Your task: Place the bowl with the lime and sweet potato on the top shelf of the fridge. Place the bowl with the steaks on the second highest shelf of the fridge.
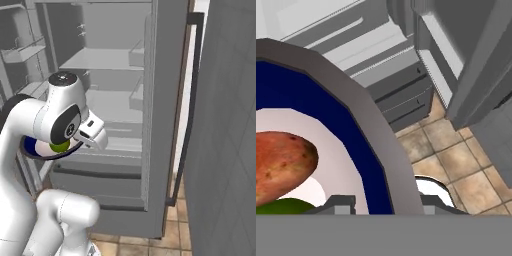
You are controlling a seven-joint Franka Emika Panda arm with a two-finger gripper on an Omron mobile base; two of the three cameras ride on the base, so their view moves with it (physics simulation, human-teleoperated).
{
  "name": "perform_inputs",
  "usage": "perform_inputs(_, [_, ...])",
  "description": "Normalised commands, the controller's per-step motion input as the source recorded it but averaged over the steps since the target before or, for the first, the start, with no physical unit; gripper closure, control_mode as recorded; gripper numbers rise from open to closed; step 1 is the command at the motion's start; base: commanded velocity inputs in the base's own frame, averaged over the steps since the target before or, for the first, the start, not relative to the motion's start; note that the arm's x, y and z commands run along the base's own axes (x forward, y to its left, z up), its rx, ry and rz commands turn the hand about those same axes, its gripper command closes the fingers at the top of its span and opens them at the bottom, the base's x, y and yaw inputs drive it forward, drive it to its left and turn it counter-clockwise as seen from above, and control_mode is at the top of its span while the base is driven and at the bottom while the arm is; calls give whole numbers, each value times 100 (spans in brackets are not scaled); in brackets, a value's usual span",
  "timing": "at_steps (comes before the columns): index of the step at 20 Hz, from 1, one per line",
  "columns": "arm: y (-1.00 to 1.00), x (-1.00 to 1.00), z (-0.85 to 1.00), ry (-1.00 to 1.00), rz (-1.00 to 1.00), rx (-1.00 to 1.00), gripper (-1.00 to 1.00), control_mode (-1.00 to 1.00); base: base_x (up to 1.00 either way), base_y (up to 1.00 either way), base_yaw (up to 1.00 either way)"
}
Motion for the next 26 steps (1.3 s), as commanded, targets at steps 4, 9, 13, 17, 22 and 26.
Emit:
perform_inputs(4, [0, 0, 0, 0, 0, 0, 100, 100, 53, 17, -1])
perform_inputs(9, [0, 0, 0, 0, 0, 0, 100, 100, 55, 19, -1])
perform_inputs(13, [0, 0, 0, 0, 0, 0, 100, 100, 56, 23, -2])
perform_inputs(17, [0, 0, 0, 0, 0, 0, 100, 100, 54, 24, -2])
perform_inputs(22, [0, 0, 0, 0, 0, 0, 100, 100, 49, 22, -2])
perform_inputs(26, [0, 0, 0, 0, 0, 0, 100, 100, 40, 19, -2])
